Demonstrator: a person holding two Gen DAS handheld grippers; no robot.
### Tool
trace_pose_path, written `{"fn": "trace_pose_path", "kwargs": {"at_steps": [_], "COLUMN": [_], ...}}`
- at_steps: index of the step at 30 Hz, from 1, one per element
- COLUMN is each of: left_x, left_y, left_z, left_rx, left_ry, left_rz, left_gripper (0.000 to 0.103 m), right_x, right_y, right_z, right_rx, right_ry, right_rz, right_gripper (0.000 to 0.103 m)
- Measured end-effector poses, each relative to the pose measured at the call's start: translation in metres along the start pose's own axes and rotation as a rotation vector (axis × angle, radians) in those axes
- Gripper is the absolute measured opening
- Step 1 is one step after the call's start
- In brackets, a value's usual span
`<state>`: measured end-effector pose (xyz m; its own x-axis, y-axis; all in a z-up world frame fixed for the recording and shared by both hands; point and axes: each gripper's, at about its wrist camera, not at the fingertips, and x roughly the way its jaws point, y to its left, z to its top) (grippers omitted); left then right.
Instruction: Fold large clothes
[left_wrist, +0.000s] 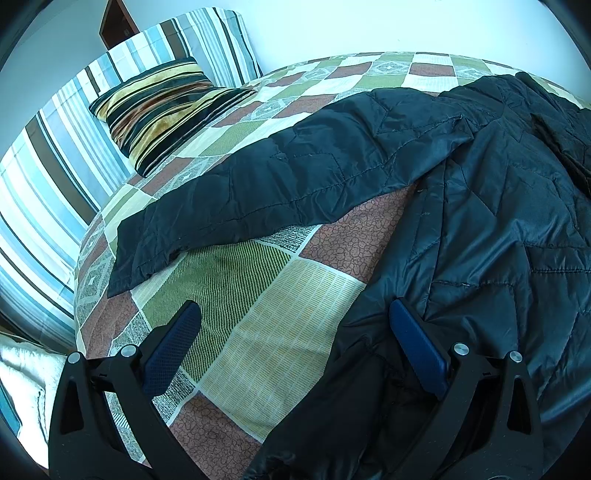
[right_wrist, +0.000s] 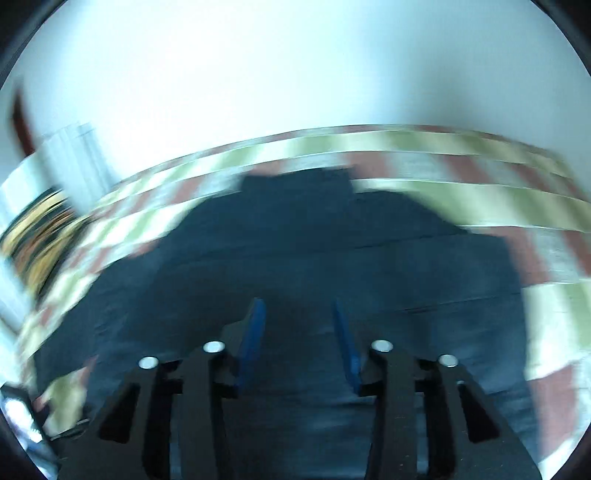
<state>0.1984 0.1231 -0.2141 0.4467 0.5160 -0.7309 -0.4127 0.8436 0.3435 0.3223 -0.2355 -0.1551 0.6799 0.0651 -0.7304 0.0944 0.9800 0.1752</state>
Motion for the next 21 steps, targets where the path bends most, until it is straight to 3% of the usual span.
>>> {"fn": "trace_pose_path", "kwargs": {"at_steps": [4,7,9,13,17,19,21], "left_x": [0.0,-0.002,-0.002,-0.003,-0.004,-0.004,-0.005], "left_y": [0.0,-0.002,-0.003,-0.003,-0.003,-0.003,-0.003], "left_z": [0.0,-0.001,-0.001,-0.001,-0.001,0.0,-0.001], "left_rx": [0.002,0.009,0.013,0.017,0.018,0.016,0.014], "left_ry": [0.0,-0.002,-0.003,-0.004,-0.004,-0.004,-0.003], "left_rz": [0.002,0.013,0.018,0.022,0.023,0.021,0.019], "left_gripper": [0.101,0.101,0.101,0.101,0.101,0.101,0.101], "right_x": [0.019,0.047,0.067,0.071,0.068,0.058,0.047], "right_y": [-0.083,-0.11,-0.114,-0.11,-0.112,-0.111,-0.106], "right_z": [0.008,-0.002,-0.015,-0.024,-0.023,-0.021,-0.02], "right_rx": [0.16,0.19,0.168,0.124,0.137,0.129,0.124], "right_ry": [0.039,0.116,0.148,0.101,0.086,0.064,0.047], "right_rz": [-0.152,-0.172,-0.179,-0.211,-0.184,-0.18,-0.181], "right_gripper": [0.027,0.026,0.025,0.024,0.027,0.03,0.044]}}
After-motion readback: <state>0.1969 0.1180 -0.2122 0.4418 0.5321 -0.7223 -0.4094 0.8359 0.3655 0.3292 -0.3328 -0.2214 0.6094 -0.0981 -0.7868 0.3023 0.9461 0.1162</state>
